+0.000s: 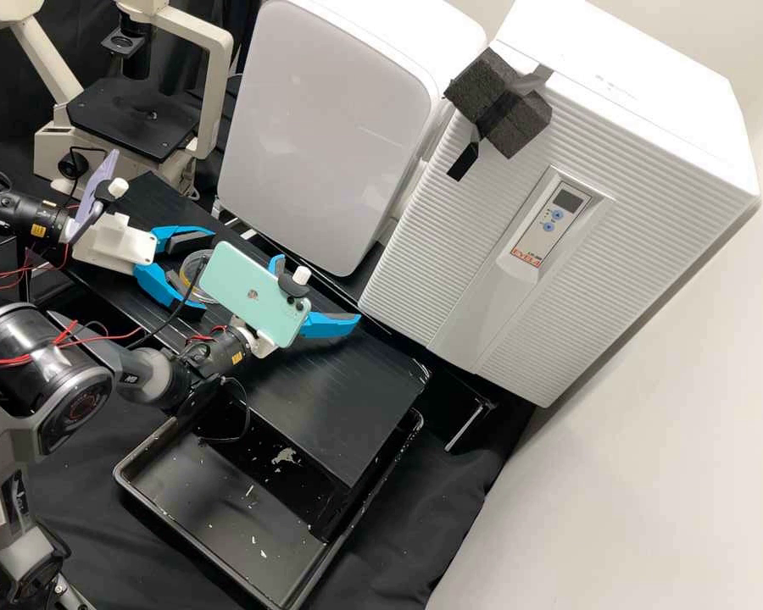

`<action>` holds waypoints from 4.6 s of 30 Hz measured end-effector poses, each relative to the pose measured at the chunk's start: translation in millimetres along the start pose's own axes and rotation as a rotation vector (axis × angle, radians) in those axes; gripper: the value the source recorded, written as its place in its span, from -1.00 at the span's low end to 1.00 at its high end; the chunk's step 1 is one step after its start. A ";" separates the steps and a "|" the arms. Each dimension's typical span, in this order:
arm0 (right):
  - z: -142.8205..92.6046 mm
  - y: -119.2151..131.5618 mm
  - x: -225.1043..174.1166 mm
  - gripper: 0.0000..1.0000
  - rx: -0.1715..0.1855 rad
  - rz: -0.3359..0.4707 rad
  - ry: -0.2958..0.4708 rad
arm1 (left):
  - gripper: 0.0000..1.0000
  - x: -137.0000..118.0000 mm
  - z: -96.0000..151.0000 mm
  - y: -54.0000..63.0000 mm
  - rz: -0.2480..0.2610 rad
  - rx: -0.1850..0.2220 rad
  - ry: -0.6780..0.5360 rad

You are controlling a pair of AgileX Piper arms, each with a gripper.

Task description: Place the petri dish on the microscope

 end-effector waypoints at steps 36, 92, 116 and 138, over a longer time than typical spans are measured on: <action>0.0 0.0 0.0 1.00 0.000 0.000 0.000 | -1.00 0.4 3.2 -5.5 0.006 0.051 0.037; 0.0 0.0 0.0 1.00 0.000 0.000 0.000 | -1.00 -107.7 -48.1 47.1 0.194 -0.065 0.276; 0.0 0.0 0.0 1.00 0.000 0.000 0.000 | -1.00 -144.9 -148.7 67.8 0.341 -0.175 0.610; 0.0 0.0 0.0 1.00 0.000 0.000 0.000 | -1.00 -141.1 -190.6 71.4 0.237 -0.115 0.751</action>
